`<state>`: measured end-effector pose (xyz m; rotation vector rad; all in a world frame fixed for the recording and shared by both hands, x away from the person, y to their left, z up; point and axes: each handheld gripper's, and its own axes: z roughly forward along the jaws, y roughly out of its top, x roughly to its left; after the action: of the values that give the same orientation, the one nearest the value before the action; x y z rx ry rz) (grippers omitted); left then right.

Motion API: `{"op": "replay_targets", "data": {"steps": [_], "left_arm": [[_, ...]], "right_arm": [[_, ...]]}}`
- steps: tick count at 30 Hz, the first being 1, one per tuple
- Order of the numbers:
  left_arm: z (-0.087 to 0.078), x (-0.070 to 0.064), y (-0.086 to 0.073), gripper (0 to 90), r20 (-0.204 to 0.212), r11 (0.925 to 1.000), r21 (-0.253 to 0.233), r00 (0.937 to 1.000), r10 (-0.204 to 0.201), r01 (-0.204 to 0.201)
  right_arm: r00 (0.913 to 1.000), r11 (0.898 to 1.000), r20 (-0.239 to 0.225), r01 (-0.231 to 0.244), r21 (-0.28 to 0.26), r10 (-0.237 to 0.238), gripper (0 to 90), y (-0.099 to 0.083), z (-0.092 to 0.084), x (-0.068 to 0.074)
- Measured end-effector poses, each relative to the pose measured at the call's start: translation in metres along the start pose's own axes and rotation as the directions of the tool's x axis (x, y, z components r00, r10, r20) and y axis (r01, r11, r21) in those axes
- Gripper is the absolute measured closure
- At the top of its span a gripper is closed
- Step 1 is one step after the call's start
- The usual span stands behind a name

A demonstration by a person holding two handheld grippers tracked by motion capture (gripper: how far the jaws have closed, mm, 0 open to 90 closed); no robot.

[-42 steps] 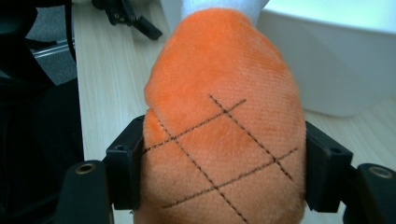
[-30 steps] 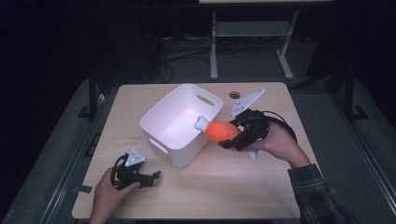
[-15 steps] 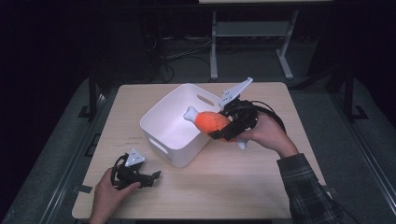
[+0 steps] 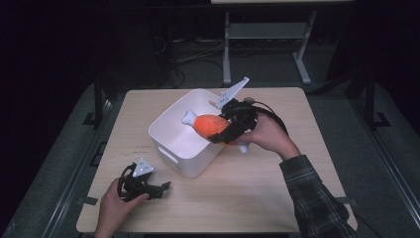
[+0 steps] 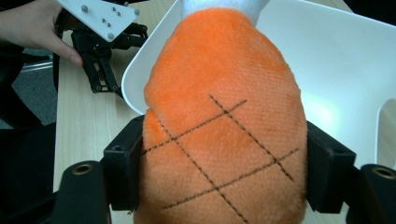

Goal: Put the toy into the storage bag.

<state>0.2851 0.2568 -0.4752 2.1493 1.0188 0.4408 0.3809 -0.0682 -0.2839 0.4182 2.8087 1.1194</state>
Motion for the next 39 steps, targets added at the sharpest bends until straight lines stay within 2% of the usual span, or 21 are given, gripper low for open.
{"op": "replay_targets", "data": {"steps": [17, 28, 39], "left_arm": [[0.000, 0.000, 0.000, 12.7, 0.001, 1.0000, 0.004, 1.0000, 0.005, -0.005], [0.000, 0.000, 0.000, 12.7, 0.000, 0.9999, 0.007, 1.0000, 0.008, -0.008], [-0.001, 0.001, 0.000, 12.8, 0.001, 0.9999, 0.010, 0.9999, 0.010, -0.010]], "right_arm": [[0.9993, 0.999, -0.014, 0.036, 0.033, -0.035, 26.9, 0.033, 0.031, -0.003], [0.9966, 0.994, -0.037, 0.077, 0.075, -0.074, 25.8, 0.061, 0.062, -0.001], [0.9952, 0.990, -0.046, 0.091, 0.111, -0.086, 24.8, 0.073, 0.089, 0.000]]}}
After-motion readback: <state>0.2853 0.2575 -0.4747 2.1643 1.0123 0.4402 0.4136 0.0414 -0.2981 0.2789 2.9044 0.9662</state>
